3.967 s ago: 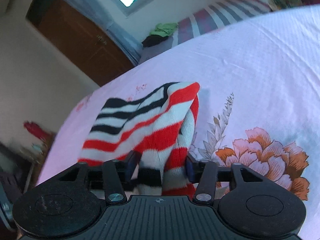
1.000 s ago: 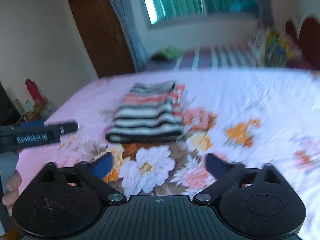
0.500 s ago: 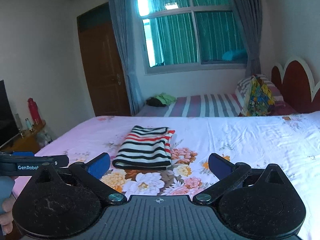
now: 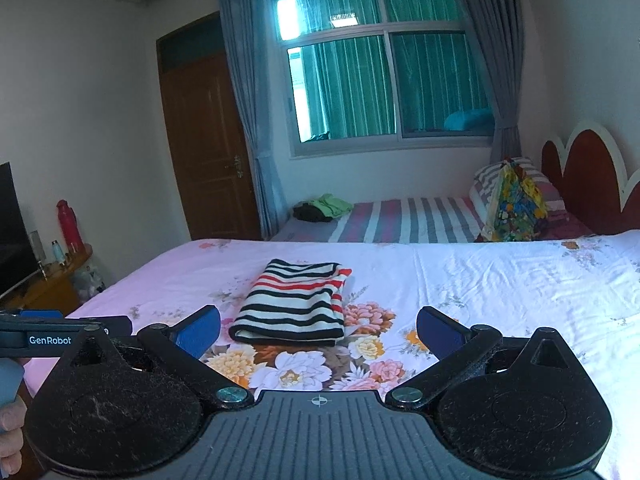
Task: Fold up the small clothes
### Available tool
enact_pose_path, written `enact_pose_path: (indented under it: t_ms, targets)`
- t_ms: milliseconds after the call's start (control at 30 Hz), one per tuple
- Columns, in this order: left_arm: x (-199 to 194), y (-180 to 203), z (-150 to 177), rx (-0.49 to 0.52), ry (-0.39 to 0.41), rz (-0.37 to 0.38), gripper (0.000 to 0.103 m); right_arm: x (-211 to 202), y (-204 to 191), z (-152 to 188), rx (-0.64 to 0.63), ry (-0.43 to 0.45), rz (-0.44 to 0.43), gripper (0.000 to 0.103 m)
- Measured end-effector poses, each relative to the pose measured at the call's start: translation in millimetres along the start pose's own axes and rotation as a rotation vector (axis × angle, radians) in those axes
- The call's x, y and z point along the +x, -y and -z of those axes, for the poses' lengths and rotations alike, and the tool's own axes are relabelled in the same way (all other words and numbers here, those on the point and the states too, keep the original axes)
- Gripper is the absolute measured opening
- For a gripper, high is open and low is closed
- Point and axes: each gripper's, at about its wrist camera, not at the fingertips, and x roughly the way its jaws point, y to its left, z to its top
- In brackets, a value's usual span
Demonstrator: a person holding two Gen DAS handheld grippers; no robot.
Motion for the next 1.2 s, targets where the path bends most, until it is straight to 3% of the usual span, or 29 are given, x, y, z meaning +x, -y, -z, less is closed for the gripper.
enact_pose_path:
  t_ms: [1200]
  targets:
    - [-1.5,-2.9,-5.9,-0.003,0.013,-0.034,0.102,27.7,6.6,5.4,0.002,-0.063,0.010,0.103]
